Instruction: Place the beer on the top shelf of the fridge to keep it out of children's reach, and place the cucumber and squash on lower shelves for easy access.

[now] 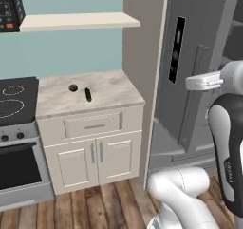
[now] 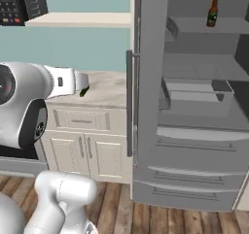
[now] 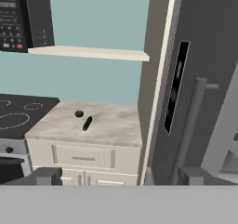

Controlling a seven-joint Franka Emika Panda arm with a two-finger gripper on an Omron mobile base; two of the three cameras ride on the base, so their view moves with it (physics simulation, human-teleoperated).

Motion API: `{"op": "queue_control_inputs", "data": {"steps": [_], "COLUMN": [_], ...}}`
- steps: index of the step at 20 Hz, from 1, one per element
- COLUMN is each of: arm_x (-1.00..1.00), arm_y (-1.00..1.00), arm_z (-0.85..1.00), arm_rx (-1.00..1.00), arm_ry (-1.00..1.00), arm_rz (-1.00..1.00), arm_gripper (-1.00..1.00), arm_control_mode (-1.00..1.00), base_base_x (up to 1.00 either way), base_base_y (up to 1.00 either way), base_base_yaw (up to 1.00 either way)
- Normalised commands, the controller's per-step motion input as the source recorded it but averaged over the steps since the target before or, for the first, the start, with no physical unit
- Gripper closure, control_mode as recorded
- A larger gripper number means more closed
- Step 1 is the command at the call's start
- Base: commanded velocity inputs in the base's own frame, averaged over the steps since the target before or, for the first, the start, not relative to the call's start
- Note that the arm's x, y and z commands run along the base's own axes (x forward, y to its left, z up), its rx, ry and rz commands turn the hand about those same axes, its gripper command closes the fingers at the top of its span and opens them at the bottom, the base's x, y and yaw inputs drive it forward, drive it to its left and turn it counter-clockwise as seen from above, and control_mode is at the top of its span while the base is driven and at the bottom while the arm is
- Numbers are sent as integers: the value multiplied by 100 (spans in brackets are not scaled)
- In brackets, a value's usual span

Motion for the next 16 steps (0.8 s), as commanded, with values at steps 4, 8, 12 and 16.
{"op": "queue_control_inputs", "data": {"steps": [4, 8, 12, 16], "arm_x": [0, 0, 0, 0], "arm_y": [0, 0, 0, 0], "arm_z": [0, 0, 0, 0], "arm_rx": [0, 0, 0, 0], "arm_ry": [0, 0, 0, 0], "arm_rz": [0, 0, 0, 0], "arm_gripper": [-100, -100, -100, -100], "arm_control_mode": [100, 100, 100, 100], "base_base_x": [8, 32, 55, 66], "base_base_y": [76, 68, 45, 27], "base_base_yaw": [0, 0, 0, 0]}}
